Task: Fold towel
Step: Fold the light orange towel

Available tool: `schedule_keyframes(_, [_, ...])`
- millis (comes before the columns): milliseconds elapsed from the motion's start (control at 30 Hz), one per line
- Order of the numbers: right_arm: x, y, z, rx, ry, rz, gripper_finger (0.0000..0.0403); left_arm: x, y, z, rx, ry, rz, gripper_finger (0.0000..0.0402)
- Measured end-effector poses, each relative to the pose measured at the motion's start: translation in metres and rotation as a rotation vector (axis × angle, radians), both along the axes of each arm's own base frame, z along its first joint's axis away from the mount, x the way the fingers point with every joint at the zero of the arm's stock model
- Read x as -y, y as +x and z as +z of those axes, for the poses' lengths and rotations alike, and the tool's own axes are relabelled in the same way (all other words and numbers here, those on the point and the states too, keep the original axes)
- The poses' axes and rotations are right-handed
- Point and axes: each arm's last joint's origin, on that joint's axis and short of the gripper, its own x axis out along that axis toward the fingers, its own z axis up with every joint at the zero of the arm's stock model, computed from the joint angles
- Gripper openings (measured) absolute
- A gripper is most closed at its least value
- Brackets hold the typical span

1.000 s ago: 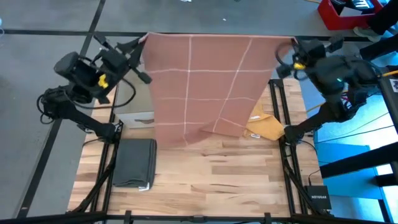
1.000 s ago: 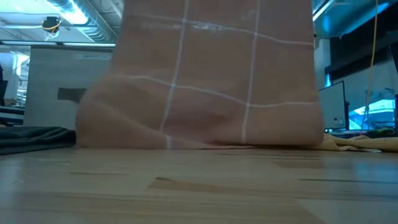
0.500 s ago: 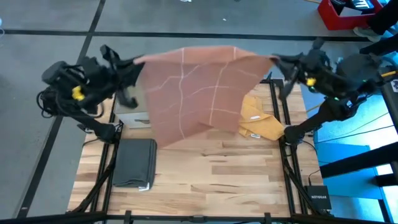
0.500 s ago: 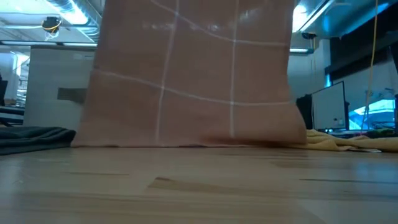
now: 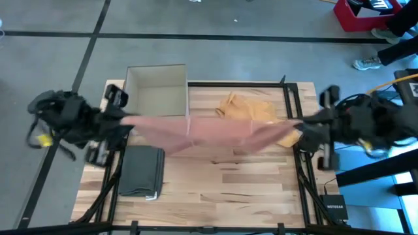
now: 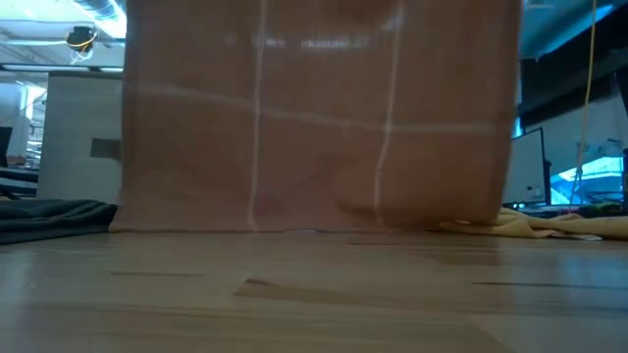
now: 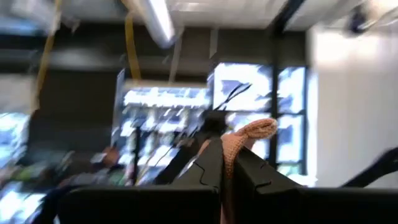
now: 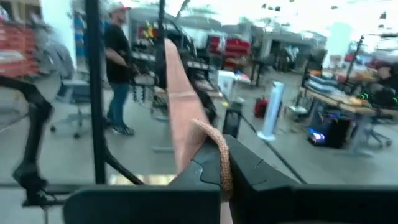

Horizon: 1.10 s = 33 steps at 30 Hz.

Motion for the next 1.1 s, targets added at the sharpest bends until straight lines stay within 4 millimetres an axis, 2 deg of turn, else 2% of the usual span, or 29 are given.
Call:
schedule_keyframes(167, [-0.03, -0.014, 0.016, 0.059, -0.054, -0.071, 0.0005, 0.017, -0.009, 0.011, 0.191, 0.057, -0.089, 0.0003])
schedule_keyframes(300, [-0.045, -0.026, 0.029, 0.058, -0.099, -0.13, 0.0006, 0.023, -0.014, 0.016, 0.285, 0.103, -0.071, 0.0003])
schedule_keyframes(433, [-0.044, -0.031, 0.034, 0.059, -0.098, -0.137, 0.0005, 0.02, -0.016, 0.02, 0.315, 0.122, -0.028, 0.0003])
schedule_keyframes(633, [-0.041, -0.03, 0.035, 0.049, -0.104, -0.153, 0.0008, 0.018, -0.012, 0.017, 0.244, 0.142, 0.061, 0.0003])
schedule_keyframes(733, [-0.03, -0.024, 0.037, 0.052, -0.113, -0.197, 0.0005, 0.014, -0.011, 0.018, 0.204, 0.153, 0.161, 0.0003])
schedule_keyframes(867, [-0.002, -0.026, 0.044, 0.041, -0.084, -0.276, 0.0007, 0.003, -0.009, 0.017, 0.125, 0.157, 0.292, 0.0003])
schedule_keyframes(967, [0.019, -0.025, 0.044, 0.003, -0.078, -0.364, 0.0008, -0.005, -0.005, 0.014, -0.013, 0.142, 0.439, 0.0003])
schedule_keyframes(1100, [0.032, -0.018, 0.03, -0.095, -0.108, -0.512, 0.0006, -0.012, 0.004, 0.005, -0.233, 0.171, 0.613, 0.0003])
